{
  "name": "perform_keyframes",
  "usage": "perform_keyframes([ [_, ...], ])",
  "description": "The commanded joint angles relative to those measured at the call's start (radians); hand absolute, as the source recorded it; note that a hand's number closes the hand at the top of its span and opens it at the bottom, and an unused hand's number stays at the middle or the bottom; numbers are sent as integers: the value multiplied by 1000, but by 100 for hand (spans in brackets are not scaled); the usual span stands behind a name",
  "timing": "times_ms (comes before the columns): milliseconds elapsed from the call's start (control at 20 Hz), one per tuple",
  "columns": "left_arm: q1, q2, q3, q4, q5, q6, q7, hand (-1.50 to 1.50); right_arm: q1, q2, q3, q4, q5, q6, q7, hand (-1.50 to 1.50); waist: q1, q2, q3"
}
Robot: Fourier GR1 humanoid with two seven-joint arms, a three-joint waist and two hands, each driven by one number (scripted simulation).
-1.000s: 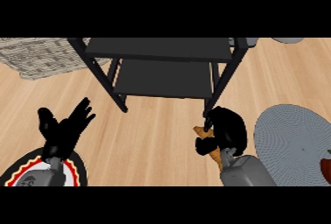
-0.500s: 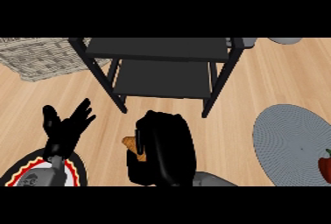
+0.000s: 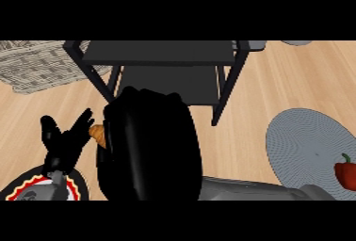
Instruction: Pick the croissant from the placemat and place it in the tiered shelf
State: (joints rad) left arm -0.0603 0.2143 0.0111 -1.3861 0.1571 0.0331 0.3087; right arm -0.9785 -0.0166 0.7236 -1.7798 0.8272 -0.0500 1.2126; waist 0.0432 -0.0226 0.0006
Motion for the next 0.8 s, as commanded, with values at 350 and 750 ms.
perform_keyframes([
  [350, -6, 11, 19, 41, 12, -23, 0, 0, -404, 16, -290, 230, -89, 47, 243, 150, -22, 15, -5],
  [750, 19, -20, 6, 24, -12, 8, -8, 0, -604, 16, -483, 459, -139, 126, 143, 150, -30, 18, -3],
])
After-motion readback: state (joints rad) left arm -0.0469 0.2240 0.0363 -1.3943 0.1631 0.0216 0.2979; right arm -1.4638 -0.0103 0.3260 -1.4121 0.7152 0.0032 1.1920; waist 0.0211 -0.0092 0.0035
